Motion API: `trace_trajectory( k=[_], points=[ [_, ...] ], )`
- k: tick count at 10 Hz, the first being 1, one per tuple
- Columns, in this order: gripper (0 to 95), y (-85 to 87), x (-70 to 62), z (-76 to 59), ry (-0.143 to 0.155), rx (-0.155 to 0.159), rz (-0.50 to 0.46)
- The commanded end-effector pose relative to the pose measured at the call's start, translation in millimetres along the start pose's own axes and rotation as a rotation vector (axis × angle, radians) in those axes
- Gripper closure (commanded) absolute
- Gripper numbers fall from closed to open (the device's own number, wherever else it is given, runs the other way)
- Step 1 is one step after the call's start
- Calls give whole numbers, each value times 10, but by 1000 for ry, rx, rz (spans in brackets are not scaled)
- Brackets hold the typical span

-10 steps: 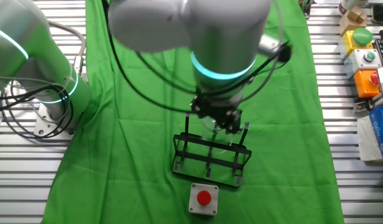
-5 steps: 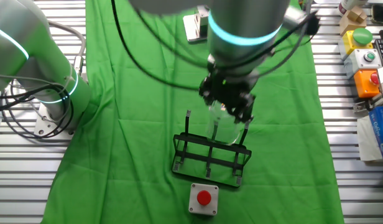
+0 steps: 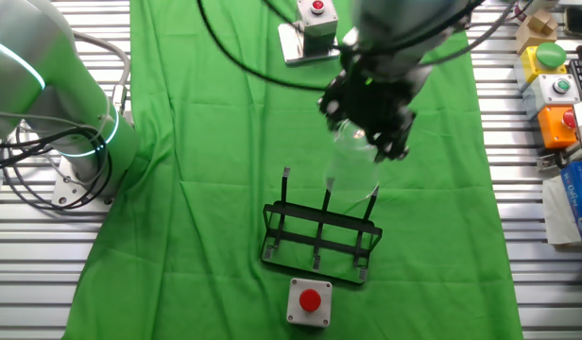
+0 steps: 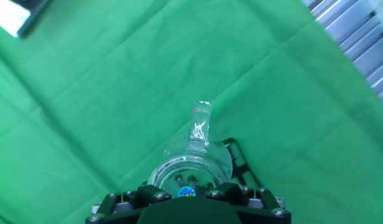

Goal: Take the cup off the cup rack

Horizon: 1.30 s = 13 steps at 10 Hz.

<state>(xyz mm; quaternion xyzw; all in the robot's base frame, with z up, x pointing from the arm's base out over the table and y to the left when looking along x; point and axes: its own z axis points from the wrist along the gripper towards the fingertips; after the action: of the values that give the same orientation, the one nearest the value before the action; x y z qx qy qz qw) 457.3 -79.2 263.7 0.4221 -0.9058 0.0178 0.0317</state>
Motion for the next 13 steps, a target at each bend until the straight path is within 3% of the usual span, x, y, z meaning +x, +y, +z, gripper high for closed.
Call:
trace_trajectory(
  k=[1,2,3,4,5,6,7,9,12,13],
  points=[
    [950,-10,-200,-88,-6,-5,41],
    [950,-7,-338,-105,-21,-3,70],
    [950,-10,-395,-91,-35,-5,87],
    [950,-21,-512,-16,-88,-44,146],
    [950,-21,-576,35,-114,-60,175],
    [950,0,-690,115,-162,-94,233],
    [950,27,-763,164,-184,-107,257],
    [950,115,-938,284,-194,-95,278],
    [950,170,-1117,515,-158,-64,256],
    [950,171,-1143,571,-134,-39,238]
  ],
)
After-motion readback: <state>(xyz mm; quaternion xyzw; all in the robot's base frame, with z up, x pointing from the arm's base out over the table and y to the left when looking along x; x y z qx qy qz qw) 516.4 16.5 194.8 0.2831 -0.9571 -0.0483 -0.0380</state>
